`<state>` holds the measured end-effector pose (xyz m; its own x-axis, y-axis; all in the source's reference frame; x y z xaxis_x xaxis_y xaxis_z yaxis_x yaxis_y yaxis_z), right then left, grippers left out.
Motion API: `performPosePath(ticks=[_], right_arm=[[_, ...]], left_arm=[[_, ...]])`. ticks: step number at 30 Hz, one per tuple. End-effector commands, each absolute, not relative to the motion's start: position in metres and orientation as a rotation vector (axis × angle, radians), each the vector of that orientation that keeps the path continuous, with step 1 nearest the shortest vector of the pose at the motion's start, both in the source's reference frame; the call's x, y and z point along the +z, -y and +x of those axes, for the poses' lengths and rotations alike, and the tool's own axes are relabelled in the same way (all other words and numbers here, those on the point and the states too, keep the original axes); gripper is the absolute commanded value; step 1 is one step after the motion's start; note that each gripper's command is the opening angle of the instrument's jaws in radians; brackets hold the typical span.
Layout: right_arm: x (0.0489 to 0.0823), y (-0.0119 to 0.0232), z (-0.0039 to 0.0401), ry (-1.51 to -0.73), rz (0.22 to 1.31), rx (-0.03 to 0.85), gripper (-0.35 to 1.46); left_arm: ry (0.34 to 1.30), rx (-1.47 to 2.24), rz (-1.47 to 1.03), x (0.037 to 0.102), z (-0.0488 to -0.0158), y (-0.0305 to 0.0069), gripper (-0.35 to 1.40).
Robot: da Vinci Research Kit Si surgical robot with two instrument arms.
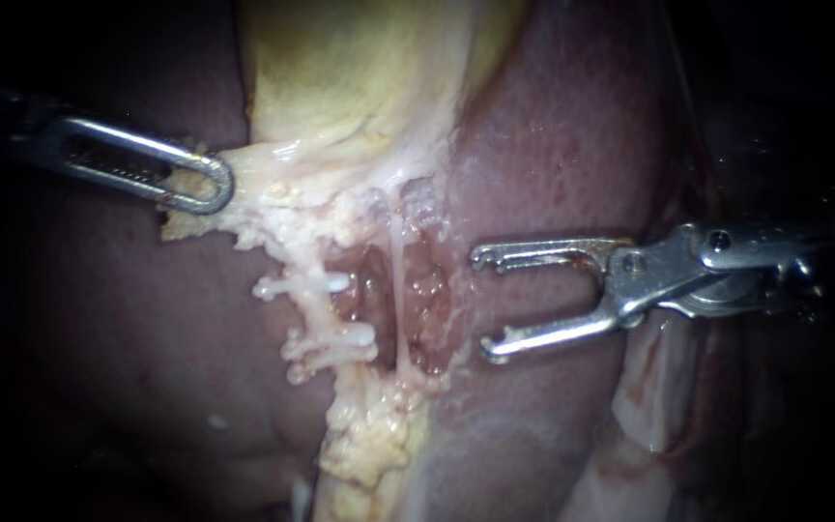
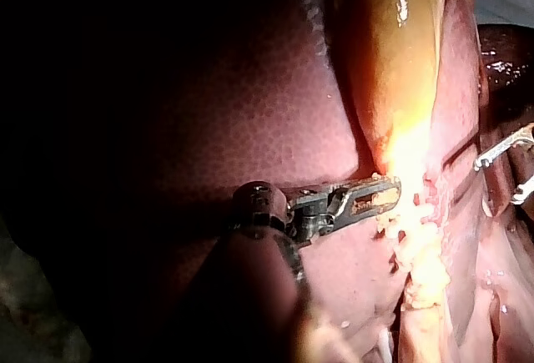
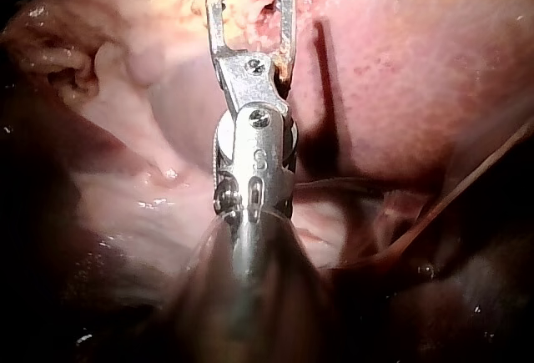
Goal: Going back third clip left tube
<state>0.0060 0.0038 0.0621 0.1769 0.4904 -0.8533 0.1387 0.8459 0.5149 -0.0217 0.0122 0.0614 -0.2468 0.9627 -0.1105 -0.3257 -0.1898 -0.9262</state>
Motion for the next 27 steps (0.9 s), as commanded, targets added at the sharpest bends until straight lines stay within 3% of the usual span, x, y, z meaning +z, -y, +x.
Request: performPosePath(ticks=[1,27], right_arm=[[0.0621,-0.0038,0.0059,-1.39,0.55,0.269,0.5],[0.0615,-0.0041,0.0046,-1.386,0.544,0.282,0.5]], left_arm=[[1.018,1.635,-0.931,0.0614,-0.0217,-0.0122,-0.35],[1.008,1.65,-0.935,0.0666,-0.0258,-0.0115,-0.35]])
